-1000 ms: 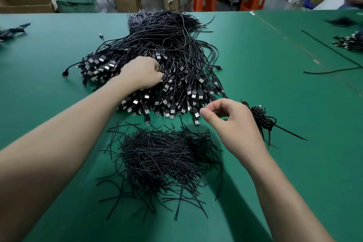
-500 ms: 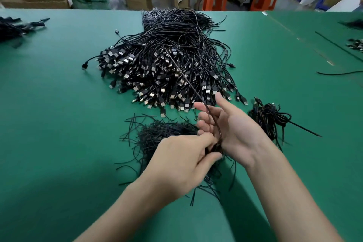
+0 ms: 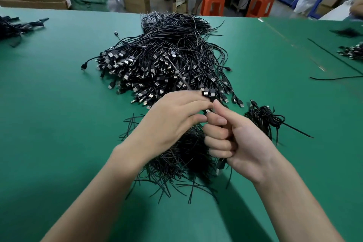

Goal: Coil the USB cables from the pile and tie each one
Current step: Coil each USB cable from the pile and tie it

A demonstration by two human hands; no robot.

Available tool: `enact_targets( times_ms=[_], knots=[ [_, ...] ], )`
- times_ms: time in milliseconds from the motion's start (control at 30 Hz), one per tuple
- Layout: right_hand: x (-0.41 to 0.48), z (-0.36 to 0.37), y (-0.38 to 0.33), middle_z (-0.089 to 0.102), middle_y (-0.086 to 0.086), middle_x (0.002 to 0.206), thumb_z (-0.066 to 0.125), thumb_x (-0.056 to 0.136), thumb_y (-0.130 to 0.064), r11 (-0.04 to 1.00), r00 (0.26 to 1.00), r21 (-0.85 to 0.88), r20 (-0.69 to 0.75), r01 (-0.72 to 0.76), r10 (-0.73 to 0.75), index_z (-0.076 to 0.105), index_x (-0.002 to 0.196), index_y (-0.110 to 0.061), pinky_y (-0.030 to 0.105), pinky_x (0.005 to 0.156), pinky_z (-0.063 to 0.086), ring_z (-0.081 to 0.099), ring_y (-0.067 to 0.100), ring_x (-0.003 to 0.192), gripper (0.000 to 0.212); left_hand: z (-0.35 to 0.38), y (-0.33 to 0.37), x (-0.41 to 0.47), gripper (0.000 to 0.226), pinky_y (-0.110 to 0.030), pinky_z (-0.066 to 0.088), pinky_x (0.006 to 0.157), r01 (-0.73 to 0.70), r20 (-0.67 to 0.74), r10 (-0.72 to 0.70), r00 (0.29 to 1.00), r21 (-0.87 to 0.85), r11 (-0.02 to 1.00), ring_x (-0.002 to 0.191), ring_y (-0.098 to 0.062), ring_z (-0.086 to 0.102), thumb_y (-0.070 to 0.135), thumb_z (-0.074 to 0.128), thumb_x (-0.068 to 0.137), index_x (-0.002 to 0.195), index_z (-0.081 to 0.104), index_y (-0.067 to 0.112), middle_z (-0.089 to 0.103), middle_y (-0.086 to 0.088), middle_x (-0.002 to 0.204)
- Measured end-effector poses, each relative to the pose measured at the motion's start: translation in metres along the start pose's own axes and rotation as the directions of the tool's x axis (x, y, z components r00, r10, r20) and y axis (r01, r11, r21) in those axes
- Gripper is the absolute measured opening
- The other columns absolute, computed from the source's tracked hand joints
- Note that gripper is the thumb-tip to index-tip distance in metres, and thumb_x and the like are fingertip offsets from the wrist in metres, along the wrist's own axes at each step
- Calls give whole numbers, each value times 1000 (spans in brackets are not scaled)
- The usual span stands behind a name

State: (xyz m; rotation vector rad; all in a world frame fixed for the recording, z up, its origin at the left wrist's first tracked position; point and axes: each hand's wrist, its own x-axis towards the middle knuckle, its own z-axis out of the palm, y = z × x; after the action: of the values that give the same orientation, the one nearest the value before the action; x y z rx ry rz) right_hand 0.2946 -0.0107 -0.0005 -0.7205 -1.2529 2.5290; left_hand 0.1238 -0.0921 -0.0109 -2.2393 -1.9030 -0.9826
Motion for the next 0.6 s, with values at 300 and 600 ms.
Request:
enact_targets(
  times_ms=[300, 600],
  knots=[
    [-16, -4, -1, 21, -9, 59, 53, 101, -38, 999, 926, 43, 376, 8, -24, 52, 72, -21, 18, 41, 14, 16, 5, 47, 34, -2, -5, 10, 24, -22, 45, 81, 14, -89, -46, 995, -335, 942, 88, -5, 64, 28, 61, 102, 97, 79, 13, 69, 15, 90],
    [-4, 19, -29, 57, -6, 79, 43, 107, -21, 729, 726, 51, 65, 683, -685, 66, 124, -14, 14, 47, 32, 38, 4, 60, 30, 14, 32, -8, 25, -42, 57, 69, 11, 141, -2, 990, -65, 998, 71, -16, 64, 29, 48, 106, 91, 52, 48, 67, 10, 82]
  ],
)
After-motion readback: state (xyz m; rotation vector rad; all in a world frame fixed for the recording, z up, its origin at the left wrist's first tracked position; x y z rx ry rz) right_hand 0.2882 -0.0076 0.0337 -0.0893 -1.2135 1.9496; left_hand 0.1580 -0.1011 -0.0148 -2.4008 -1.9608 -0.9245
